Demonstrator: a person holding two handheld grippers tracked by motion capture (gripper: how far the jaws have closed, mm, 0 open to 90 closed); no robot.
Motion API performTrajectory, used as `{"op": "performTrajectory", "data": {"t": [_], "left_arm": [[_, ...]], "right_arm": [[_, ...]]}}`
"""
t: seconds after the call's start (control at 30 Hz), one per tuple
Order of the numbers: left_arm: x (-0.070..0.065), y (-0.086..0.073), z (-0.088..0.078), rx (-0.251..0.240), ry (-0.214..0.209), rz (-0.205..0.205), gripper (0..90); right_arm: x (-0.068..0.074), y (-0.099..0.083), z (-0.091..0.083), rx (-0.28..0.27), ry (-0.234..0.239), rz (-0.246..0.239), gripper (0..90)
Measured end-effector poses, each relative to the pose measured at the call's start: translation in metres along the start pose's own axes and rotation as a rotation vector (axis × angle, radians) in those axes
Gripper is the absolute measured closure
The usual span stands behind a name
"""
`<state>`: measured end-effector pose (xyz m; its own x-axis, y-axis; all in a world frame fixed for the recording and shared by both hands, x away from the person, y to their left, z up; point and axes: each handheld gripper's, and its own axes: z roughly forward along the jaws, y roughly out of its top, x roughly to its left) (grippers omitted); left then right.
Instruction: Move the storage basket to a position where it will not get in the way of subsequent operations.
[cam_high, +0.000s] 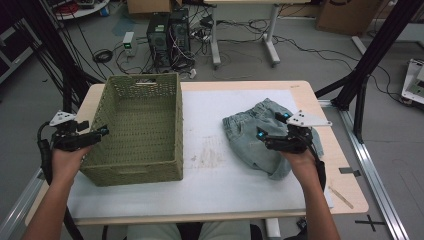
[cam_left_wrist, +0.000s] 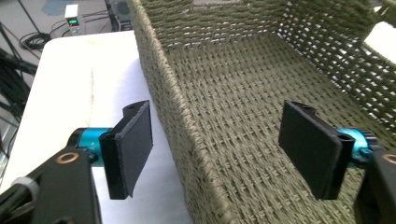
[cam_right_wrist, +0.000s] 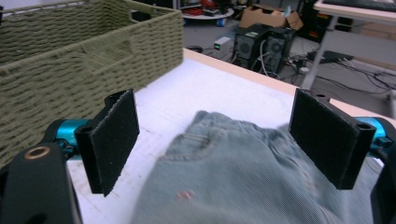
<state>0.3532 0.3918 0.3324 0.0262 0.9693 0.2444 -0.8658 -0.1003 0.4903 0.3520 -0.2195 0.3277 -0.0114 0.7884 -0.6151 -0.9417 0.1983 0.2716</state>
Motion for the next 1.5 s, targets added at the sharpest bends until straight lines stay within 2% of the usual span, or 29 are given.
{"op": "performTrajectory", "data": {"t": [0.27,0.37,0.47,0.5,0.53,0.6,0.7,0.83,0.93,1.13,1.3,1.43,1.5], "left_arm": [[0.001,-0.001,0.008,0.043,0.000,-0.008,35.0],[0.001,-0.001,0.010,0.061,0.008,-0.001,40.0],[0.002,-0.003,0.012,0.102,0.056,0.027,43.3],[0.002,-0.003,0.013,0.100,0.053,0.024,43.2],[0.001,-0.003,0.013,0.100,0.057,0.039,43.5],[0.001,-0.003,0.014,0.114,0.047,0.049,51.4],[-0.001,-0.003,0.014,0.122,0.059,0.054,56.1],[-0.002,-0.002,0.013,0.133,0.088,0.055,58.0],[-0.003,-0.002,0.013,0.140,0.118,0.067,63.1],[0.006,-0.003,0.010,0.143,0.165,0.040,65.0],[0.016,-0.003,0.006,0.150,0.203,0.039,63.7],[0.020,-0.004,0.004,0.156,0.210,0.031,63.8],[0.021,-0.004,0.003,0.166,0.201,0.032,67.4]], "right_arm": [[-0.016,-0.018,-0.012,0.030,-0.093,0.019,16.6],[-0.020,-0.021,-0.016,0.025,-0.104,0.035,16.6],[-0.021,-0.021,-0.018,0.024,-0.102,0.032,16.6],[-0.020,-0.021,-0.018,0.026,-0.099,0.034,16.6],[-0.019,-0.021,-0.017,0.031,-0.097,0.034,16.6],[-0.019,-0.021,-0.017,0.027,-0.096,0.032,16.6],[-0.019,-0.020,-0.016,0.026,-0.092,0.033,16.6],[-0.016,-0.020,-0.015,0.031,-0.087,0.031,16.6],[-0.015,-0.020,-0.014,0.033,-0.084,0.033,16.6],[-0.017,-0.021,-0.016,0.034,-0.085,0.039,16.6],[-0.017,-0.022,-0.016,0.036,-0.082,0.041,16.6],[-0.017,-0.022,-0.016,0.035,-0.080,0.040,16.6],[-0.017,-0.022,-0.016,0.036,-0.081,0.040,16.6]]}}
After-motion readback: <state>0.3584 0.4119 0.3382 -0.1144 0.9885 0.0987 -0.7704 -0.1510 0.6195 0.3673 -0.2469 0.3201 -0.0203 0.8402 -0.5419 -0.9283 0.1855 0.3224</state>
